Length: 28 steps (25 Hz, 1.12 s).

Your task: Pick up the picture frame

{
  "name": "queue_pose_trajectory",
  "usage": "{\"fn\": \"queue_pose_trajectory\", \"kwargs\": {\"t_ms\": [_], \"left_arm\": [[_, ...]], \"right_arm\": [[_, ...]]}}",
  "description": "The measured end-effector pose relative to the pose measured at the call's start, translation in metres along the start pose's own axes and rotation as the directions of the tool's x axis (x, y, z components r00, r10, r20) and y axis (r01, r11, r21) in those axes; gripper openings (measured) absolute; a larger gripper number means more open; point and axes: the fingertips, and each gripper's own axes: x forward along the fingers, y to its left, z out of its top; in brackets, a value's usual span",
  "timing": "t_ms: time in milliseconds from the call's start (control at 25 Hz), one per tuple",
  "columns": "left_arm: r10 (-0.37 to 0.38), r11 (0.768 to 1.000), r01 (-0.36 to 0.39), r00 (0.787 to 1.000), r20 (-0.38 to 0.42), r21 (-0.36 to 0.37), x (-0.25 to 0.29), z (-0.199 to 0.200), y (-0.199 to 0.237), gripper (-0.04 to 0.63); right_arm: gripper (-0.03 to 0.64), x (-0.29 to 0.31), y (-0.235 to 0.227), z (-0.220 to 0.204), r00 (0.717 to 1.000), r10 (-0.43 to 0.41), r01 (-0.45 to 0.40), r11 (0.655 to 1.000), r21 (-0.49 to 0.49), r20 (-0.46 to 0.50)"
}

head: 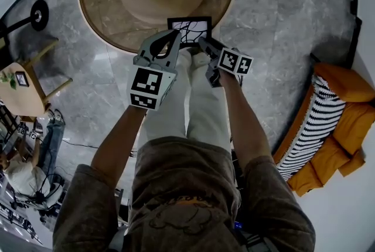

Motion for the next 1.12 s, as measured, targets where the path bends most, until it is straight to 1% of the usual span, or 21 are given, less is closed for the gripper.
{"fn": "queue_pose_trajectory", "kwargs": {"t_ms": [80,240,400,560,800,1000,1120], "left_arm": [[-0.005,1.0,0.005,1.0,-0.001,0.002,0.001,0.0,-0.001,0.018],[-0.005,1.0,0.005,1.0,0.002,0.0,0.001,0.003,0.0,0.018],[-0.005,1.0,0.005,1.0,0.0,0.0,-0.002,0.006,0.001,0.018],[-0.009,1.0,0.009,1.0,-0.005,-0.001,-0.016,0.007,-0.008,0.018],[0.003,1.0,-0.003,1.0,-0.021,-0.025,-0.037,0.012,-0.013,0.018],[0.026,0.999,-0.027,0.999,-0.034,-0.04,-0.057,0.026,-0.024,0.018],[0.028,0.999,-0.029,0.999,-0.032,-0.042,-0.071,0.035,-0.03,0.018]], "right_arm": [[0.172,0.0,0.003,0.0,1.0,0.011,-0.011,1.0,0.009,-0.002],[0.164,-0.001,0.005,-0.004,1.0,0.021,-0.02,0.999,0.039,-0.016],[0.153,-0.005,0.009,-0.001,1.0,0.013,-0.013,0.999,0.034,-0.016],[0.129,-0.022,0.02,-0.004,1.0,0.009,-0.009,0.999,0.036,-0.005],[0.093,-0.044,0.05,0.003,1.0,0.03,-0.03,1.0,-0.004,0.004],[0.086,-0.069,0.073,0.008,1.0,0.03,-0.03,0.999,-0.039,-0.006],[0.086,-0.081,0.09,0.009,1.0,0.016,-0.017,0.997,-0.078,-0.013]]}}
